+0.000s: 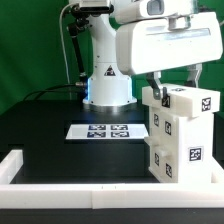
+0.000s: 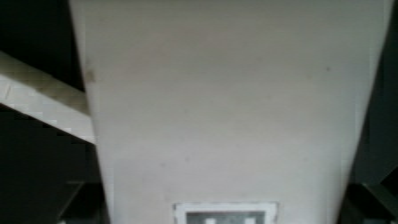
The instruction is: Assemble cabinet
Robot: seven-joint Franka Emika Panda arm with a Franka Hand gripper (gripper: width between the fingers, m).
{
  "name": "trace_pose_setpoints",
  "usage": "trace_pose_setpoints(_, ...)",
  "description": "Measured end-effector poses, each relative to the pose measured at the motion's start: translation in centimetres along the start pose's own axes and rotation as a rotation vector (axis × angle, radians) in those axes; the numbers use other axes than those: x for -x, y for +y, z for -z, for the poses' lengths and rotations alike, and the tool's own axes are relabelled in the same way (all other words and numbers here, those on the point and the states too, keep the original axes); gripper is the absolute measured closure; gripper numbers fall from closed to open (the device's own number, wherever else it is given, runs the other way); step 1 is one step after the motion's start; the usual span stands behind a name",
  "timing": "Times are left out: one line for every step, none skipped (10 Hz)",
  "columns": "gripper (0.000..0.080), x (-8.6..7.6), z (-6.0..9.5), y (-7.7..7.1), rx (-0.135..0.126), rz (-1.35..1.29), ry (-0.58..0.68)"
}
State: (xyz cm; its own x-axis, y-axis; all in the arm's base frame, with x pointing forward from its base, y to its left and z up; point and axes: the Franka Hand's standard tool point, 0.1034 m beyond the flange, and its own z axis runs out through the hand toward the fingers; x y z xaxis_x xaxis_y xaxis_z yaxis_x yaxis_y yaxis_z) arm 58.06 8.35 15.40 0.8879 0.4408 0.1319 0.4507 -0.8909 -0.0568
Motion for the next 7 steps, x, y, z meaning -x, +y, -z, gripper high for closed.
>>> trace_pose_setpoints(0.0245,-0.06,0.01,-0.02,0.001,-0.081,0.003)
trace_pose_setpoints(0.0243,-0.11,0.03,-0.02,0.002,-0.181,0.005)
trace_pose_setpoints(0.0243,-0.15,0.04,-0.02,0.002,-0.254,0.007)
trace_pose_setpoints(0.0243,-0.22,0.04,-0.04,0.003,-0.302,0.009)
trace_pose_setpoints(0.0243,-0.35,0.04,-0.14,0.004,-0.403,0.014)
trace_pose_setpoints(0.0243,-0.45,0.03,-0.31,0.003,-0.487,0.016)
trace_pose_setpoints(0.0243,-0.50,0.03,-0.41,0.002,-0.582,0.016)
